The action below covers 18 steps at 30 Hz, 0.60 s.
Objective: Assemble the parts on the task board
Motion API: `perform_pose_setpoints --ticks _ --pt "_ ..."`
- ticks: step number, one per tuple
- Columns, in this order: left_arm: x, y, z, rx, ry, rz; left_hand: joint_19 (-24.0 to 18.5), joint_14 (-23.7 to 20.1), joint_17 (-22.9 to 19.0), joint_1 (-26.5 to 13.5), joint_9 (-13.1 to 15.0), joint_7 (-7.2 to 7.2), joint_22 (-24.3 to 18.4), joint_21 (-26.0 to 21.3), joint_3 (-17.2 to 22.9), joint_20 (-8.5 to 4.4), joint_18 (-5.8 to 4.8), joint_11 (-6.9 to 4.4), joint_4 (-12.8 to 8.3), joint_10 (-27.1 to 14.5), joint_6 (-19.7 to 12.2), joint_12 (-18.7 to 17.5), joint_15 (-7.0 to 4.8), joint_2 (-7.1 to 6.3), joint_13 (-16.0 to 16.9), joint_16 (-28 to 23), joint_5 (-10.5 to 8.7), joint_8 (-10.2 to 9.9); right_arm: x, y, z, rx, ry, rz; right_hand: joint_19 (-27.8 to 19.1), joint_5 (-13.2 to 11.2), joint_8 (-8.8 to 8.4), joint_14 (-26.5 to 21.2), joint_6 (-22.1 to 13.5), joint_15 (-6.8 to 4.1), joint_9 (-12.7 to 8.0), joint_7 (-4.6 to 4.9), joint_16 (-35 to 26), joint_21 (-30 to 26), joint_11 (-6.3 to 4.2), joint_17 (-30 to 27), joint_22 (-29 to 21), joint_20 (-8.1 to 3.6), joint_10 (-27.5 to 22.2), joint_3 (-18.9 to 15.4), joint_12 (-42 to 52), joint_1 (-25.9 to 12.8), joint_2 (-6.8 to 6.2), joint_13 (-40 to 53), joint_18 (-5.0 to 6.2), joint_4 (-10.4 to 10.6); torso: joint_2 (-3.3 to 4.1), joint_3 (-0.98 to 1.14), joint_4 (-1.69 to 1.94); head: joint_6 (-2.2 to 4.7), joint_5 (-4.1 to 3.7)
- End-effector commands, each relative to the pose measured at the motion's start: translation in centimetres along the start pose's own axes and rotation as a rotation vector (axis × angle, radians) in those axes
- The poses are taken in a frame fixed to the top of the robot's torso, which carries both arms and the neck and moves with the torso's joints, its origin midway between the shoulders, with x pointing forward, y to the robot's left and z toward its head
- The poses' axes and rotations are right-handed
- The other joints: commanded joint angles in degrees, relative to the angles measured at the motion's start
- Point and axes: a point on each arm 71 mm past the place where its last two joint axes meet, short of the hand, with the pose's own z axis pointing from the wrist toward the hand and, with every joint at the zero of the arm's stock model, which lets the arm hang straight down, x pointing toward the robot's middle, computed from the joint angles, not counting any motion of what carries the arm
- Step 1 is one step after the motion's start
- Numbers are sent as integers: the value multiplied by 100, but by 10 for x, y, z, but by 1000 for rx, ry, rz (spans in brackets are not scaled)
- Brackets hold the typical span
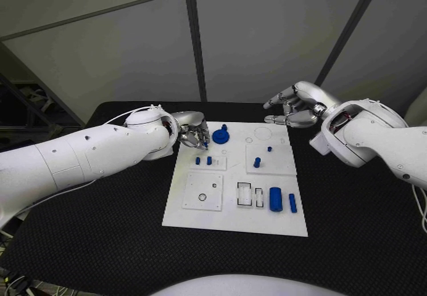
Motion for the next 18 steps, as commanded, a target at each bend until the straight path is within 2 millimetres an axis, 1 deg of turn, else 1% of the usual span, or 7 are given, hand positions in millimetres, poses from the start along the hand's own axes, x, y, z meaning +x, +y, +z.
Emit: perform_pose_setpoints --ticks 1,4,7,11,16,18 --pt "1 -1 2 0 13 -4 1 101 -5 -53 5 8 -2 12 23 0 -47 -2 -4 41 46 28 -29 -2 -7 25 -19 16 0 2 1 -10 -2 2 266 29 -19 183 51 -44 -5 -5 -15 -6 -16 3 994 -39 11 37 2 -53 -3 3 54 -4 -1 0 -4 -10 -3" --pt "2 -2 3 0 17 -5 1 101 -5 -53 5 8 -2 12 23 0 -47 -2 -4 41 46 28 -29 -2 -7 25 -19 16 0 2 1 -11 -2 2 266 29 -19 183 51 -44 -5 -5 -15 -6 -16 3 994 -39 11 37 2 -53 -3 3 54 -4 -1 1 -5 -10 -4" --pt "3 -2 3 1 20 -5 1 101 -5 -53 5 8 -2 12 23 0 -47 -2 -4 41 46 28 -29 -2 -7 25 -19 16 0 2 1 -11 -2 2 266 29 -19 183 51 -44 -5 -5 -15 -6 -16 3 994 -39 11 37 2 -53 -3 3 54 -4 0 -1 -1 -16 -13" --pt "4 -3 4 2 25 -6 1 101 -5 -54 4 8 -2 12 23 0 -47 -2 -4 41 46 28 -30 -2 -7 25 -20 16 0 2 1 -10 -2 2 266 29 -19 183 51 -44 -5 -5 -15 -6 -16 3 994 -39 11 37 2 -53 -3 3 54 -4 -3 2 6 -20 -15" --pt "6 -3 5 1 32 -5 0 101 -4 -59 2 7 1 13 25 0 -48 -3 -7 40 45 27 -30 -4 -8 28 -28 14 0 2 1 -11 -1 2 266 29 -19 183 51 -44 -5 -5 -15 -6 -16 3 994 -39 11 37 2 -53 -3 3 54 -4 0 3 5 -18 -17" --pt "6 -3 5 -1 36 -5 -2 100 -9 -64 0 7 0 12 26 -1 -47 -3 -11 39 44 25 -30 -7 -8 26 -38 12 0 2 1 -11 -1 2 266 29 -19 183 51 -44 -5 -5 -15 -6 -16 3 994 -39 11 37 2 -53 -3 3 54 -4 -3 1 1 -24 -12"
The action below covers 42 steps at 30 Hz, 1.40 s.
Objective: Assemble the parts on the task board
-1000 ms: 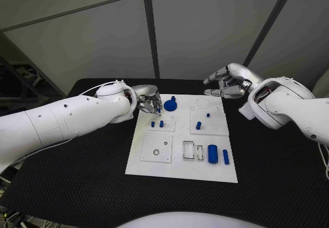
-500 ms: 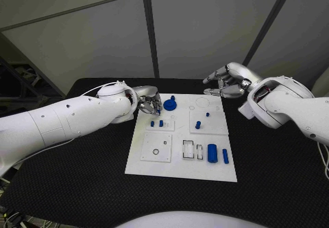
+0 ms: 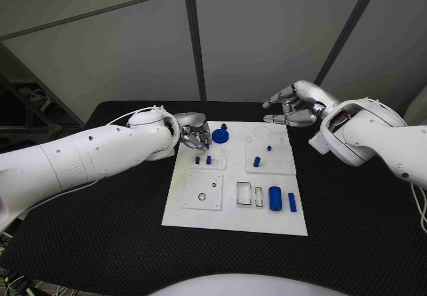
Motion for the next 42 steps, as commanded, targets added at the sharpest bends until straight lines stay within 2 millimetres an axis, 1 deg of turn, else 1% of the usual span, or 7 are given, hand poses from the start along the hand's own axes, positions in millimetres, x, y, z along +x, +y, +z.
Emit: perform_pose_setpoints --ticks 1,22,27,31,33,36,42 --pt "1 0 0 -5 18 -2 -2 100 -9 -64 5 6 0 12 27 -1 -47 -3 -11 39 45 25 -30 -6 -9 26 -38 17 -1 2 0 -9 -2 2 266 29 -20 183 51 -44 -6 -5 -15 -6 -16 4 994 -39 11 38 2 -53 -3 3 54 -5 -3 0 0 -8 5" --pt "5 1 1 -9 48 2 -5 97 -22 -64 2 3 4 14 34 -2 -47 -6 -28 42 48 25 -32 -12 -9 21 -55 15 -1 1 1 -9 -1 1 266 29 -20 183 51 -44 -6 -5 -15 -6 -16 4 994 -39 11 38 2 -53 -3 3 54 -5 0 -2 4 -30 6" --pt "5 1 2 -11 45 2 -17 91 -39 -85 -10 9 -2 5 37 -2 -45 -1 -46 30 34 15 -30 -35 -12 17 -75 1 -1 1 1 -9 -2 1 266 29 -20 183 51 -44 -6 -5 -15 -6 -16 4 994 -39 11 38 2 -53 -3 3 54 -5 -4 0 4 -29 6" --pt "5 1 2 -14 41 1 -30 80 -83 -150 -100 68 8 6 78 19 -49 50 -80 -77 -201 -51 9 -93 -25 9 -99 -101 -1 1 1 -8 -2 1 266 29 -20 183 51 -44 -6 -5 -15 -6 -16 4 994 -39 11 38 2 -53 -3 3 54 -5 -5 1 2 -30 3" --pt "5 2 2 -16 40 1 -35 73 -111 -186 -183 61 13 7 113 32 -46 53 -100 -120 -422 -78 21 -133 -26 3 -107 -108 -1 1 1 -7 -1 1 265 29 -20 182 51 -44 -7 -5 -18 -8 -15 1 992 -39 9 40 -2 -54 -3 0 55 -6 -5 2 0 -30 2" --pt "5 3 3 -20 39 1 -52 63 -151 -240 -274 61 2 -10 154 40 -39 55 -117 -184 -622 -111 21 -179 -27 -7 -114 -105 -1 1 0 -5 -1 1 261 30 -22 182 51 -44 -10 -5 -25 -15 -15 -5 984 -40 4 47 -13 -54 -1 -9 57 -9 -4 2 -1 -29 1" --pt "4 5 2 -33 33 1 -103 43 -231 -361 -367 72 -61 -83 178 60 -23 96 -106 -351 -745 -162 47 -253 -35 -40 -123 -91 -1 -1 0 2 2 0 245 29 -23 175 48 -44 -12 -4 -48 -36 -15 -36 958 -40 -33 48 -96 -56 -4 -70 64 -10 -6 1 4 -18 -4"
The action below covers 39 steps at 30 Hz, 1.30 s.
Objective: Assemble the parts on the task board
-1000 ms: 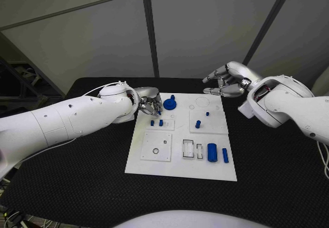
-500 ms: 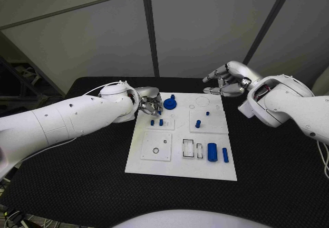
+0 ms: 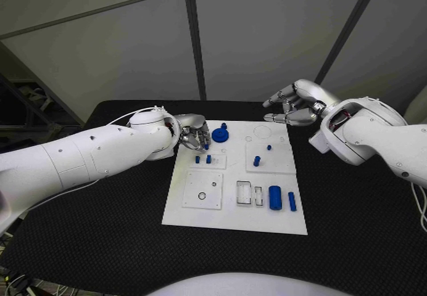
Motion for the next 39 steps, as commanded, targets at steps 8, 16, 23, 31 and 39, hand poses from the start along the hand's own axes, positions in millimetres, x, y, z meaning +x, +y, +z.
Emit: perform_pose_setpoints --ticks 8,16,23,31,39 --pt "-3 5 -3 -18 -28 -12 -155 20 -127 -186 -118 -9 -183 -209 14 50 15 60 20 -277 -165 -45 80 -104 -9 -83 -22 4 -1 -3 0 16 10 -3 206 31 -24 162 16 -49 -53 -6 -130 -115 -20 -85 882 -46 -868 168 -2099 -58 -42 -1598 84 12 -7 -3 0 24 -3" --pt "-8 12 -9 -31 -51 -37 -328 -62 -442 -169 -212 12 -462 -509 1 86 85 106 -32 -477 -267 -34 115 -135 -8 -281 4 19 2 -14 0 77 61 -85 98 -43 -4 25 137 1 -75 33 -782 -322 41 -820 674 -38 -1313 501 -3836 54 -158 -3143 140 9 -11 -6 2 76 -20" --pt "-24 27 -23 -41 -102 -189 -600 -233 -1016 -100 -229 101 -877 -967 134 97 183 124 -106 -404 -15 51 119 -45 11 -719 28 139 13 -25 -2 100 99 -258 157 -52 92 90 550 65 -20 72 -747 -258 146 -781 760 32 -1526 868 -4918 272 -169 -4153 115 -161 -12 0 0 133 -115" --pt "-41 42 -46 38 -239 -679 -1217 -835 -2547 -110 -197 103 -1644 -1885 272 59 343 88 -177 -112 316 179 78 50 30 -2087 35 259 35 -32 -6 70 124 -435 175 -86 39 118 791 162 -14 88 -683 -229 224 -746 810 132 -1290 1092 -5702 289 -235 -5095 108 -410 5 -4 3 247 -540" --pt "-40 35 -58 234 -241 -1090 -1342 -947 -2816 -116 -202 113 -1776 -2118 258 46 342 84 -256 -76 358 179 85 171 33 -2558 12 236 53 -37 -5 66 145 -502 189 -89 -22 93 770 197 -40 124 -814 -207 270 -948 841 165 -1301 1124 -5927 240 -289 -5386 101 -500 13 -10 4 293 -679"
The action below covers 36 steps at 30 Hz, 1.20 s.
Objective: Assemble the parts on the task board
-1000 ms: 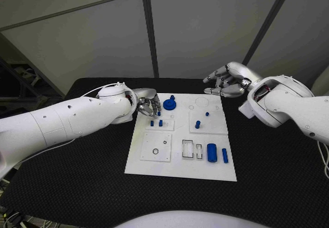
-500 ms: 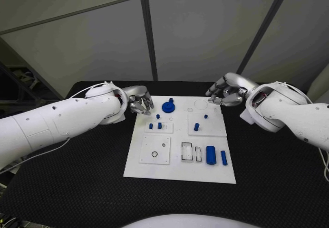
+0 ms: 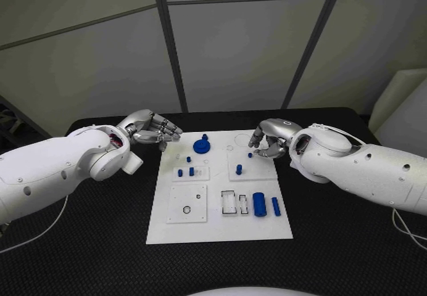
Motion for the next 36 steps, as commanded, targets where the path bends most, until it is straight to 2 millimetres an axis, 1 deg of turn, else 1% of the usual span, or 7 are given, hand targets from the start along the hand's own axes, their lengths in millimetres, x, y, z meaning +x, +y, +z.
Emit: perform_pose_setpoints --ticks 1,3,8,11,19,30,36 --pt "0 -10 -4 136 -12 -369 -54 -37 -58 -20 3 1 -34 -81 -32 0 -60 -11 -32 43 58 13 6 78 8 -105 9 -12 2 1 1 -4 1 -97 212 -29 -45 103 -17 48 -17 35 -80 41 43 -118 846 64 8 6 -57 -39 -84 -78 7 -35 8 -4 2 12 -53" --pt "1 -11 -6 152 -6 -415 -76 -56 -94 -34 3 1 -56 -122 -54 3 -62 -11 -45 48 66 13 10 91 9 -172 5 -16 4 3 2 -5 11 -102 217 -35 -51 106 -37 58 -26 46 -80 49 56 -129 856 73 -7 9 -81 -51 -96 -127 5 -46 3 0 -9 5 -49" --pt "4 -13 -9 170 0 -481 -100 -77 -128 -43 3 -1 -78 -163 -77 6 -62 -14 -63 66 73 20 12 107 15 -237 6 -21 9 6 3 -7 37 -108 225 -42 -49 113 -48 67 -33 54 -68 60 69 -130 869 83 -29 17 -95 -63 -97 -190 2 -61 10 -2 2 -14 -17" --pt "5 -14 -10 175 2 -500 -106 -82 -138 -44 3 -1 -84 -175 -83 6 -62 -14 -71 71 75 22 12 111 16 -256 9 -23 10 7 3 -8 42 -111 226 -42 -45 116 -45 70 -34 56 -62 63 72 -129 872 87 -40 24 -97 -65 -92 -219 1 -70 6 1 0 -28 -14" --pt "5 -14 -12 178 2 -515 -121 -95 -156 -52 1 0 -97 -199 -102 8 -63 -14 -85 79 73 26 14 112 21 -293 6 -30 12 11 5 -17 46 -110 226 -41 -38 118 -33 72 -35 56 -57 62 74 -136 872 92 -34 39 -91 -78 -68 -268 2 -75 1 -3 -2 -51 -2" --pt "5 -13 -12 173 4 -517 -129 -102 -167 -56 0 2 -104 -213 -113 9 -63 -12 -94 78 69 25 16 113 22 -314 5 -35 15 14 7 -16 73 -120 288 -18 29 134 189 6 15 -20 24 159 -10 -100 980 48 265 138 -45 -43 93 -430 -25 -202 -1 1 -3 -59 10" --pt "6 -13 -11 170 8 -518 -133 -106 -172 -59 -1 4 -108 -221 -118 9 -64 -10 -98 74 64 23 17 115 22 -325 5 -40 18 15 9 -12 85 -138 306 30 59 130 320 -28 50 -60 32 189 -53 -122 1015 15 412 203 -50 23 198 -500 -34 -346 -2 -3 -1 -62 4"
